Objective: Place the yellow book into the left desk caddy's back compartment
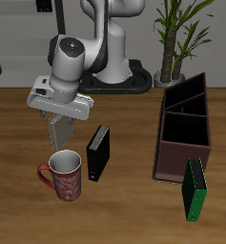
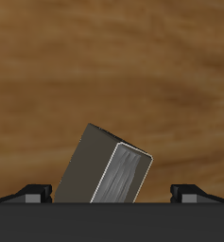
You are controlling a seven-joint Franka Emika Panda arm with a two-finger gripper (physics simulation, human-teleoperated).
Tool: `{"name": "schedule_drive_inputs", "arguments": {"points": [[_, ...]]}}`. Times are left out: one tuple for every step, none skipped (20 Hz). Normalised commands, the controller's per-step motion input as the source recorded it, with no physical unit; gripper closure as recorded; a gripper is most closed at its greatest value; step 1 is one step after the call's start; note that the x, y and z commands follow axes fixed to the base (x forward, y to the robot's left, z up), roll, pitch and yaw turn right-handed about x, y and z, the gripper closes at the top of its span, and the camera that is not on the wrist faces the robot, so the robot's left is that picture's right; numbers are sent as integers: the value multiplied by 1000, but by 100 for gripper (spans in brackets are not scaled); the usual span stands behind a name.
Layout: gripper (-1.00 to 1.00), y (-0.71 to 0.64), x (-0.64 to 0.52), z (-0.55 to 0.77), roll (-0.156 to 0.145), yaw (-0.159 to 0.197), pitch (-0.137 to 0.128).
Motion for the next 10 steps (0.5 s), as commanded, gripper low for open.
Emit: {"name": "schedule_drive_inputs", "arguments": {"points": [[100,78,134,-536,2,-62,58],[100,69,109,-319,60,11,51],[100,-87,-13,-425,-9,-54,60],[100,-95,30,-337,-82,-92,37],[100,71,45,-207,54,-23,2],[100,77,55,-293,69,30,41],[100,-44,17,-214,-36,-89,66],[100,171,21,-82,99,-48,20],[100,45,1,76,-30,59,-19],[100,251,-174,347,3,-120,17]]}}
